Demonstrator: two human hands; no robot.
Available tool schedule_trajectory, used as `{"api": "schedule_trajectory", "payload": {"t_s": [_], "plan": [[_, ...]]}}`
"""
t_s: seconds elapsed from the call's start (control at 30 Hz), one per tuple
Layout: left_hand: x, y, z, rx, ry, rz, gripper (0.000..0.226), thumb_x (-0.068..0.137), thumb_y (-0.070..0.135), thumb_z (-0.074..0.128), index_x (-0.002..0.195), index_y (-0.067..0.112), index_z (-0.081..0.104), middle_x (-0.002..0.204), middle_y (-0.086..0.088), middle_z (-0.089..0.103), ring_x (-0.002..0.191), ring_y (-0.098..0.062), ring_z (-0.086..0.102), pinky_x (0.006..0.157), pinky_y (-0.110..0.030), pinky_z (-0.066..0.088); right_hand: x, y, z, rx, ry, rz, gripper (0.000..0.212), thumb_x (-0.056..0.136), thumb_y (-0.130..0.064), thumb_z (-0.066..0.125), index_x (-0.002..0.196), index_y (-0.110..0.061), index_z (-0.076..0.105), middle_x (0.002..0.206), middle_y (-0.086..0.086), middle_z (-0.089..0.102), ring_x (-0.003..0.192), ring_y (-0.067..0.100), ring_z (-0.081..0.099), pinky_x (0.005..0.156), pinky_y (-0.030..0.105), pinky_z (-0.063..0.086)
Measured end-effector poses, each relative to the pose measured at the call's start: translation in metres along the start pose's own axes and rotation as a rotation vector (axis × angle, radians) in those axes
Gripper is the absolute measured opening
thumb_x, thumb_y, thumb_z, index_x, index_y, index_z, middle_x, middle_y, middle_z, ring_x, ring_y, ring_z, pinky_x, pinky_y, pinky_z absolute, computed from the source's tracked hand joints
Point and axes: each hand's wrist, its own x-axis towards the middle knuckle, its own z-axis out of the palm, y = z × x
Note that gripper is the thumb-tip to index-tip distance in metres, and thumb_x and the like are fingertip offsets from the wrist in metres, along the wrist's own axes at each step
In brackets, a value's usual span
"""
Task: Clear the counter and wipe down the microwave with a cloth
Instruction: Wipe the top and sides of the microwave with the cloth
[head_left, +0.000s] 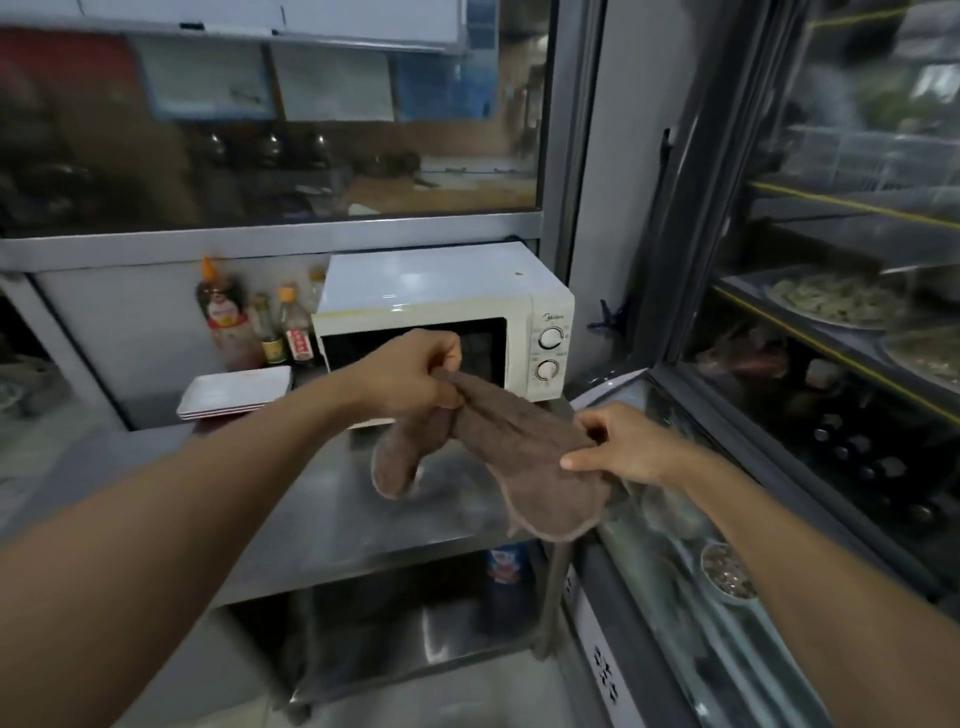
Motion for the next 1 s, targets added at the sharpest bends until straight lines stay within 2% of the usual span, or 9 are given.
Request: {"api": "schedule_trajectory", "payload": {"t_s": [0.1, 0.27, 0.4, 0.57, 0.67, 0.73, 0.8, 0.9, 1.0], "plan": [[-0.022, -0.019, -0.020, 0.154, 0.048, -0.056, 0.030, 0.075, 0.014, 0.072, 0.069, 0.020, 0.043, 0.069, 0.003, 0.051, 0.065, -0.013, 0.044, 0.060, -0.031, 0.039, 0.001, -0.013, 0.002, 0.038, 0.113, 0.013, 0.026, 0.074, -0.014, 0.077, 0.065, -0.020, 0.053, 0.068, -0.002, 0.059, 0.065, 0.013, 0.054, 0.061, 0.027, 0.044], [-0.053, -0.038, -0.043, 0.156, 0.068, -0.139, 0.017, 0.073, 0.013, 0.077, 0.078, 0.016, 0.061, 0.078, 0.001, 0.062, 0.078, -0.017, 0.058, 0.071, -0.034, 0.049, -0.013, -0.036, 0.002, 0.106, 0.199, 0.000, 0.022, 0.073, -0.006, 0.077, 0.064, -0.017, 0.060, 0.075, 0.010, 0.065, 0.072, 0.020, 0.057, 0.070, 0.035, 0.046], [-0.070, -0.047, -0.051, 0.133, 0.124, -0.210, 0.011, 0.074, 0.013, 0.077, 0.074, 0.017, 0.067, 0.070, 0.005, 0.064, 0.068, -0.009, 0.056, 0.056, -0.022, 0.040, -0.039, -0.047, 0.001, 0.270, 0.212, 0.022, 0.017, 0.075, -0.004, 0.075, 0.069, -0.011, 0.061, 0.077, 0.016, 0.061, 0.068, 0.022, 0.053, 0.061, 0.033, 0.044], [-0.078, -0.047, -0.034, -0.015, 0.139, -0.271, 0.029, 0.079, 0.017, 0.072, 0.060, 0.014, 0.050, 0.059, 0.000, 0.048, 0.060, -0.014, 0.046, 0.052, -0.025, 0.032, -0.062, -0.055, 0.008, 0.425, 0.289, 0.084, 0.007, 0.088, -0.007, 0.062, 0.081, -0.007, 0.060, 0.087, 0.017, 0.058, 0.075, 0.025, 0.049, 0.062, 0.031, 0.038], [-0.077, -0.038, -0.013, -0.091, 0.201, -0.298, 0.038, 0.081, 0.023, 0.070, 0.058, 0.016, 0.040, 0.061, -0.004, 0.042, 0.061, -0.018, 0.042, 0.056, -0.029, 0.029, -0.066, -0.064, 0.014, 0.453, 0.337, 0.145, 0.011, 0.091, -0.016, 0.059, 0.086, -0.006, 0.060, 0.072, 0.010, 0.052, 0.061, 0.018, 0.046, 0.055, 0.026, 0.034], [-0.077, -0.025, -0.001, -0.284, 0.208, -0.340, 0.034, 0.085, 0.027, 0.067, 0.061, 0.017, 0.045, 0.062, -0.004, 0.047, 0.059, -0.017, 0.044, 0.055, -0.027, 0.032, -0.066, -0.070, 0.018, 0.487, 0.351, 0.178, 0.023, 0.092, -0.019, 0.058, 0.071, -0.011, 0.054, 0.061, 0.005, 0.047, 0.053, 0.015, 0.043, 0.052, 0.024, 0.032], [-0.076, -0.010, 0.010, -0.480, 0.160, -0.399, 0.026, 0.088, 0.031, 0.062, 0.067, 0.017, 0.054, 0.065, -0.004, 0.054, 0.059, -0.016, 0.049, 0.055, -0.024, 0.037, -0.064, -0.078, 0.023, 0.580, 0.334, 0.207, 0.030, 0.093, -0.017, 0.056, 0.064, -0.014, 0.048, 0.057, 0.004, 0.049, 0.049, 0.013, 0.048, 0.048, 0.021, 0.039], [-0.073, 0.012, 0.027, -0.652, 0.046, -0.403, 0.021, 0.093, 0.023, 0.053, 0.073, 0.019, 0.060, 0.065, 0.001, 0.055, 0.062, -0.015, 0.049, 0.060, -0.024, 0.038, -0.058, -0.093, 0.033, 0.681, 0.257, 0.205, 0.022, 0.093, -0.012, 0.054, 0.071, -0.010, 0.054, 0.063, 0.008, 0.059, 0.055, 0.017, 0.059, 0.053, 0.028, 0.052], [-0.066, 0.030, 0.041, -0.715, -0.004, -0.318, 0.015, 0.089, 0.006, 0.052, 0.084, 0.017, 0.062, 0.071, 0.002, 0.060, 0.067, -0.011, 0.054, 0.065, -0.023, 0.042, -0.050, -0.098, 0.035, 0.735, 0.188, 0.177, 0.014, 0.093, -0.009, 0.052, 0.083, -0.003, 0.059, 0.071, 0.012, 0.063, 0.060, 0.019, 0.065, 0.057, 0.032, 0.056]]}}
